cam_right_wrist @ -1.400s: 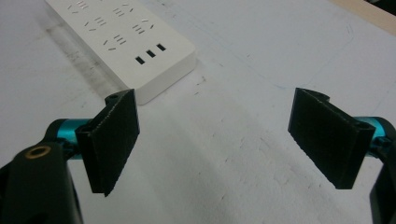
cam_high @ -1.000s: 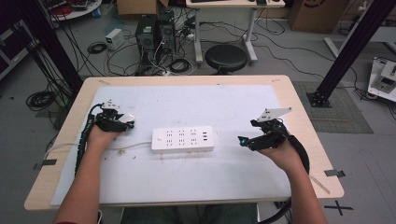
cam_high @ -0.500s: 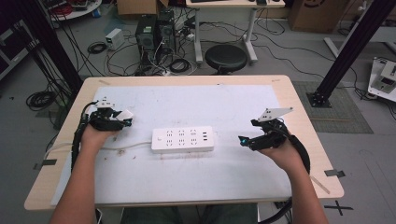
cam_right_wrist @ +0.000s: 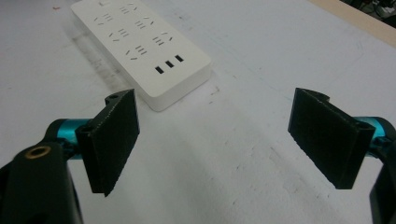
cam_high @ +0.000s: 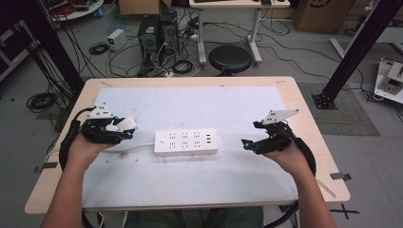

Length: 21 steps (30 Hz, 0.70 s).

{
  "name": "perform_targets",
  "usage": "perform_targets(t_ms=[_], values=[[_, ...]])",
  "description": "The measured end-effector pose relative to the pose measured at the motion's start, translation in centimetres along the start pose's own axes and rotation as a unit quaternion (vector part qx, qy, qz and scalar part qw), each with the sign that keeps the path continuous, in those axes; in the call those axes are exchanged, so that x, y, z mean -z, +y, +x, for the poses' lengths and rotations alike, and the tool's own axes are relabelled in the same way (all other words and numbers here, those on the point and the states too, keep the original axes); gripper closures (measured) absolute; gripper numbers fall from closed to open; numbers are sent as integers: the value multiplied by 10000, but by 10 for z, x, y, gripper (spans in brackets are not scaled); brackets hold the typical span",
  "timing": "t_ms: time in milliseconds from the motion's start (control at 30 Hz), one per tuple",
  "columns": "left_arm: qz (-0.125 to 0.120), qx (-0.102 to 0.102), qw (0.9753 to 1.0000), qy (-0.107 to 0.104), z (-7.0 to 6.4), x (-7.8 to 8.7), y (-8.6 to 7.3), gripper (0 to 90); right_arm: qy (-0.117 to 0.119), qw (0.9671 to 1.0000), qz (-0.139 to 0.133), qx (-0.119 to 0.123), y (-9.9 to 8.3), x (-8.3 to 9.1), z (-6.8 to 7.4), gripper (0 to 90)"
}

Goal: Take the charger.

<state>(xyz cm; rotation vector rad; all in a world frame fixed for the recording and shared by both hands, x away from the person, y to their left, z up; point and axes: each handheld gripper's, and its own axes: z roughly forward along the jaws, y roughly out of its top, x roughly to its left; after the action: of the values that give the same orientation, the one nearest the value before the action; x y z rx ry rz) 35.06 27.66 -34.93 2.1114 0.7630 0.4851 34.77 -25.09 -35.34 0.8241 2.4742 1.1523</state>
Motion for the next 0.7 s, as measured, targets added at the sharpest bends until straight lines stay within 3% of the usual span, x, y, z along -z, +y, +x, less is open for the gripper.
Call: perform_targets(t_ms=[133, 267, 333, 533, 567, 700], values=[[-55, -162, 9998, -72, -14, 14, 12, 425, 20, 10000, -16, -1, 1, 1, 1, 168], [-27, -232, 9995, -205, -19, 18, 21, 425, 48, 10000, -15, 26, 2, 2, 1, 168], [-1, -312, 9992, -267, -22, 17, 26, 424, 38, 10000, 8, 37, 5, 3, 2, 168], [-71, -290, 9987, -407, -21, 10, 24, 425, 0, 10000, 34, 13, 7, 4, 2, 168], [-166, -305, 9978, -566, -21, 3, 21, 425, 8, 10000, 59, 6, 8, 4, 1, 168], [-172, -349, 9970, -662, -22, -2, 22, 424, 29, 10000, 86, -5, 9, 5, 2, 168]])
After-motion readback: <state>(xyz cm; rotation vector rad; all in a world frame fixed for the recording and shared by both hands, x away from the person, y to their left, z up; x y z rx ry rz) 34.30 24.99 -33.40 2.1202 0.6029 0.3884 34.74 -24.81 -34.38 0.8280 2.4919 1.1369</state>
